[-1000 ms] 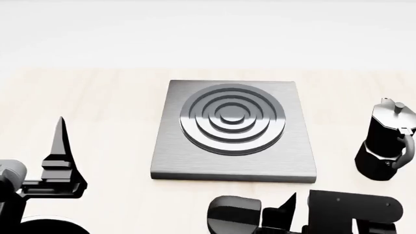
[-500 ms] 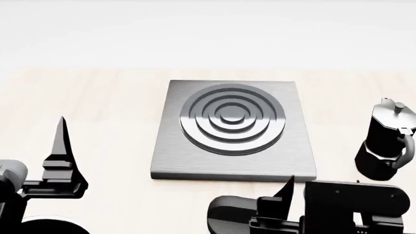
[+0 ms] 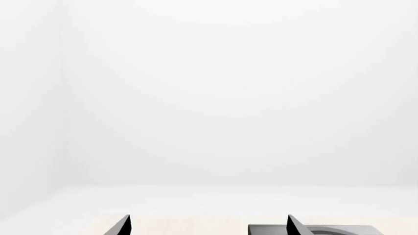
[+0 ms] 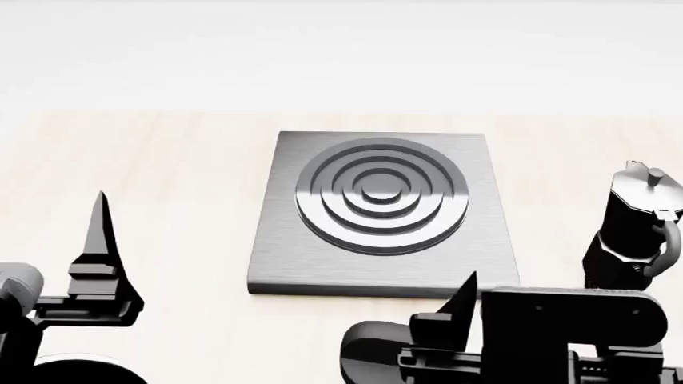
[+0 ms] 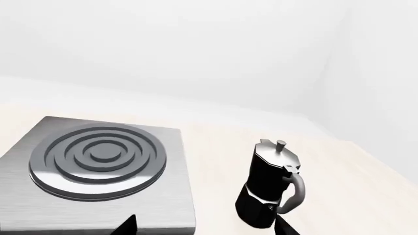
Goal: Turn on the stove.
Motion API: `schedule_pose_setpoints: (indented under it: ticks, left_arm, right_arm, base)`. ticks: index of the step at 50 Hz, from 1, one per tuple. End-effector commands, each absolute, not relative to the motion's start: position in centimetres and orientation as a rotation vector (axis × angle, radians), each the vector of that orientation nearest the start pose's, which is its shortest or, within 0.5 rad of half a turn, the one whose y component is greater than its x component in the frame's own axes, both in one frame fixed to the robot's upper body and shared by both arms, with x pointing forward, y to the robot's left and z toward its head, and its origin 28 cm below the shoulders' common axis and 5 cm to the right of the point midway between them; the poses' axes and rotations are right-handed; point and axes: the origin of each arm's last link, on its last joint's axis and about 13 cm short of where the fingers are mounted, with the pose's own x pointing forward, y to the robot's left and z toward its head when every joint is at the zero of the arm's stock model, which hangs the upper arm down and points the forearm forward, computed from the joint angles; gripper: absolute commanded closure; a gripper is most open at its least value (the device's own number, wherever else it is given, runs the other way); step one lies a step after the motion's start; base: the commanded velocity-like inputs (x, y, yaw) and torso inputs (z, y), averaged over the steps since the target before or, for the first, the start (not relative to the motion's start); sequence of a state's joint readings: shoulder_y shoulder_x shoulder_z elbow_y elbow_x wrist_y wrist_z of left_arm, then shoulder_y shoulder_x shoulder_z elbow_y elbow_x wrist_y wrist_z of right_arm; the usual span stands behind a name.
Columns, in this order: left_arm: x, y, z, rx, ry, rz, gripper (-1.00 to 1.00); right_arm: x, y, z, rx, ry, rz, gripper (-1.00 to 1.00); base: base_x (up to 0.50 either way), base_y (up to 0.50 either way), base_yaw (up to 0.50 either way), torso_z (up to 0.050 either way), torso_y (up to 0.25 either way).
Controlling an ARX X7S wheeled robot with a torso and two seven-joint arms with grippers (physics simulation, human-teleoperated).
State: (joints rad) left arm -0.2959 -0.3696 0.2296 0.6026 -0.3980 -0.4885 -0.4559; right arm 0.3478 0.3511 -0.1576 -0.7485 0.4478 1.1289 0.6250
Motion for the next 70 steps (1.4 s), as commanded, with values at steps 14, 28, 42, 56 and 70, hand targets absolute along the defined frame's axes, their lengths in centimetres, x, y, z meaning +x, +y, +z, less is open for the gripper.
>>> schedule_pose_setpoints:
  ticks: [14, 28, 42, 56, 70]
  left_arm:
    - [22.9, 20.8, 15.9, 0.008, -0.29, 0.015, -1.0]
    - [22.8, 20.7, 15.9, 0.007, -0.291, 0.014, -1.0]
    - [22.8, 20.7, 16.0, 0.008, -0.292, 0.014, -1.0]
    - [22.7, 20.7, 16.1, 0.009, -0.296, 0.012, -1.0]
    - [22.6, 20.7, 16.1, 0.009, -0.298, 0.009, -1.0]
  right_arm:
    - [20.8, -10.2, 16.7, -0.257, -0.008, -0.218, -1.0]
    - [20.7, -9.9, 17.2, -0.279, -0.04, -0.22, -1.0]
    - [20.4, -9.6, 17.7, -0.314, -0.071, -0.219, -1.0]
    - [20.2, -9.3, 18.1, -0.332, -0.106, -0.21, -1.0]
    - [19.9, -9.2, 18.6, -0.35, -0.148, -0.213, -1.0]
  base:
    - [0.0, 0.0, 0.0, 0.0, 0.0]
    - [0.0, 0.0, 0.0, 0.0, 0.0]
    - [0.0, 0.0, 0.0, 0.0, 0.0]
    - [0.0, 0.0, 0.0, 0.0, 0.0]
    - [0.0, 0.0, 0.0, 0.0, 0.0]
